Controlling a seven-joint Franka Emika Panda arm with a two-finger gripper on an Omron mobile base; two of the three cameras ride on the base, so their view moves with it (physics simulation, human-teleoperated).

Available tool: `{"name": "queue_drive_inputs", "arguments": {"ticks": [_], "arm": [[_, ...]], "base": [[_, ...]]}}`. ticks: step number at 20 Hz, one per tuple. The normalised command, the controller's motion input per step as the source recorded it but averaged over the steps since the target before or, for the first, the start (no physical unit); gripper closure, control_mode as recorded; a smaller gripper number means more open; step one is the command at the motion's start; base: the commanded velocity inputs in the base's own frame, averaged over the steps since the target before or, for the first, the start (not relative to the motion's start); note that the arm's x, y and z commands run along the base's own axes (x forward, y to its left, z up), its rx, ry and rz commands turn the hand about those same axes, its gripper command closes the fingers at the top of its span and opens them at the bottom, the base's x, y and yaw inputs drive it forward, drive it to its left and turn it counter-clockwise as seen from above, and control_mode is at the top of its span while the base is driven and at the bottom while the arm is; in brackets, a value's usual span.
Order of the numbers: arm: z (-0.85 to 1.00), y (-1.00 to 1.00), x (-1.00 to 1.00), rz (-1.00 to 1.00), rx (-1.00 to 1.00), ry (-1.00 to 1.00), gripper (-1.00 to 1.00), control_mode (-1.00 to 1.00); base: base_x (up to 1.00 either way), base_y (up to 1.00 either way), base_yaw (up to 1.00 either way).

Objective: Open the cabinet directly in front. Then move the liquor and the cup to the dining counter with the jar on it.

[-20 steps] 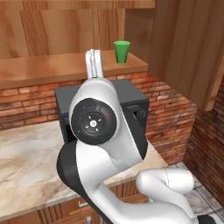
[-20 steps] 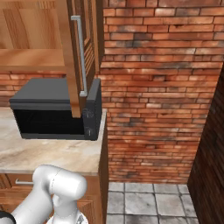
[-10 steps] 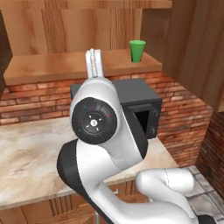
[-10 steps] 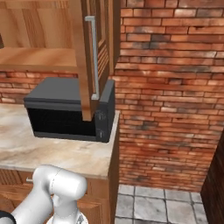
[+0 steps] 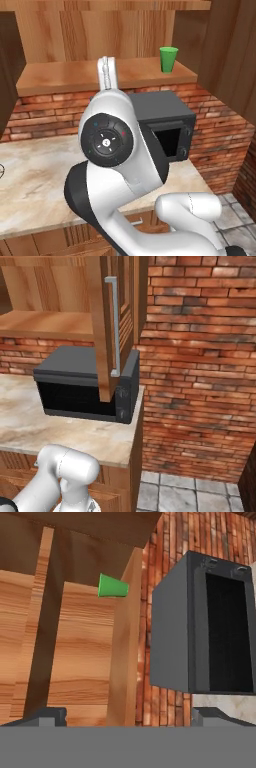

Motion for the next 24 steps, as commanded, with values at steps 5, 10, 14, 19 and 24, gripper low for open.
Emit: {"name": "queue_drive_inputs", "arguments": {"ticks": [5, 10, 14, 19, 24], "arm": [[0.00, 0.00, 0.00, 0.00, 0.00, 0.00, -1.00, 1.00], [-0.03, 0.00, 0.12, 0.00, 0.00, -0.01, -1.00, -1.00], [-0.04, -0.42, 0.75, 0.00, 0.06, -0.01, -1.00, -1.00], [0.00, -0.63, 0.68, -0.04, 0.10, 0.01, -1.00, -1.00], [0.04, -0.61, 0.53, -0.06, 0.07, 0.01, -1.00, -1.00]], "base": [[0.49, 0.11, 0.03], [0.20, 0.07, 0.00], [0.00, 0.00, 0.00], [0.00, 0.00, 0.00], [0.00, 0.00, 0.00]]}}
